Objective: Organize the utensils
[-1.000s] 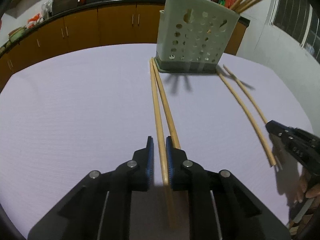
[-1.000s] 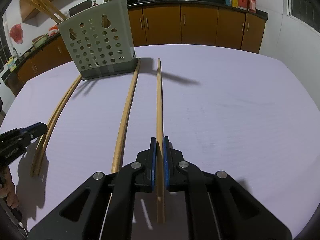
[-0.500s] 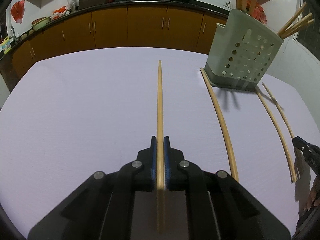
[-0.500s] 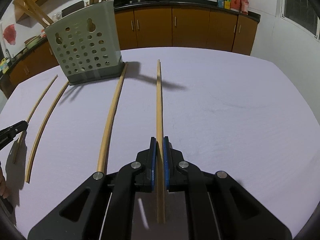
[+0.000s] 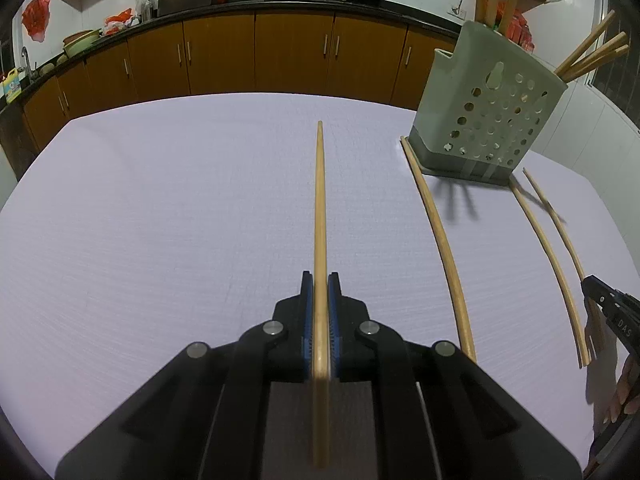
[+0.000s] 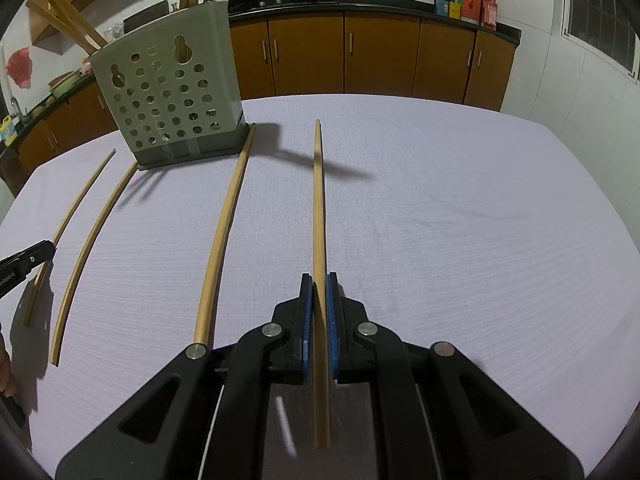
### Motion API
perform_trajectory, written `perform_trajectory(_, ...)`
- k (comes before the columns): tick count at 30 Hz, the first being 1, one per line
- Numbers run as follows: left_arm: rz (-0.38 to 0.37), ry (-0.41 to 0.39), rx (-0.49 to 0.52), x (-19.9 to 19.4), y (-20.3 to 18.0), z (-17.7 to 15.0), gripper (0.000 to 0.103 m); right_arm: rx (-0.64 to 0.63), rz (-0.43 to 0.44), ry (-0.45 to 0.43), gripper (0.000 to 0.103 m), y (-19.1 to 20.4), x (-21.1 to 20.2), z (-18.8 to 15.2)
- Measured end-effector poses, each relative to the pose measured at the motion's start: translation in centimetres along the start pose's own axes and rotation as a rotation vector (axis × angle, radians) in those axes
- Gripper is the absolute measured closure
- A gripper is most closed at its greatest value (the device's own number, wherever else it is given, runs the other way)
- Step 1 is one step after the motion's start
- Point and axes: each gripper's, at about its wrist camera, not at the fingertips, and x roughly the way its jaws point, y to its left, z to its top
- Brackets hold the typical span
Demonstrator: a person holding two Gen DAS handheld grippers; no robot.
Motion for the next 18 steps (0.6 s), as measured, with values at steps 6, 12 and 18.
perform_trajectory(6,0.001,0.0,0.0,0.09,-0.08,-0.02,0.093,0.0,0.0,0.0,0.095,-0.01,0.01,0.0)
perform_trajectory(12,0.001,0.0,0.001,0.12,-0.05,-0.03,0.093,0.0,0.0,0.0,0.095,-0.07,0.03,0.0)
perform_trajectory(18,0.001,-0.001,0.001,0.14,-0.03,-0.03,0.093,0.0,0.0,0.0,0.095,-0.05,0.04,-0.01)
